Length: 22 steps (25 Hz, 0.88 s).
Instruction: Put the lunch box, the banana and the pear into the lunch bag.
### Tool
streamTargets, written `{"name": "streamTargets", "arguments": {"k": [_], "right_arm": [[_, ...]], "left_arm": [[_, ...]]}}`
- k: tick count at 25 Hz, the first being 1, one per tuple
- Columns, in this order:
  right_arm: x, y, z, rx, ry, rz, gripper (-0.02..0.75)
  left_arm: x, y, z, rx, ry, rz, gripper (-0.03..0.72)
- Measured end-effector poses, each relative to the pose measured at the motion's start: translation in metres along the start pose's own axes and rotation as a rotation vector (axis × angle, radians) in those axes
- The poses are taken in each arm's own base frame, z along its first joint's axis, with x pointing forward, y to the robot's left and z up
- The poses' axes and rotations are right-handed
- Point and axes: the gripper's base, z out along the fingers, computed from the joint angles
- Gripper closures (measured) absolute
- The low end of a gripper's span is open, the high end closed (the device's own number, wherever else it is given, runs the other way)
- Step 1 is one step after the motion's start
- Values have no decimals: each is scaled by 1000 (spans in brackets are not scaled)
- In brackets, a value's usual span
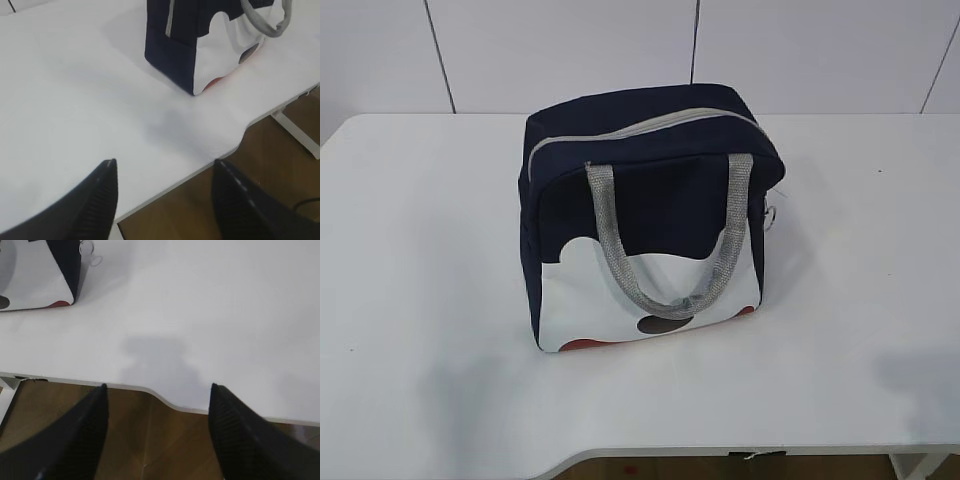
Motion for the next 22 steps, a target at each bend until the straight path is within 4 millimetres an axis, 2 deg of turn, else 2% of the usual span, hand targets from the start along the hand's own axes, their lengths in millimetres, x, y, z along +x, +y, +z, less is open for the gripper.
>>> {"name": "streamTargets", "arguments": {"k": [6, 13, 22], "right_arm": [[21, 2, 10, -4, 33, 6, 233], [23, 2, 12, -3, 22, 11, 233], [24, 3, 14, -3, 18, 11, 233]], "left_arm": [[6, -2, -12, -10, -78, 10, 242], [12, -3, -22, -23, -137, 10, 246], [26, 1, -17, -59, -10, -3, 251]]}}
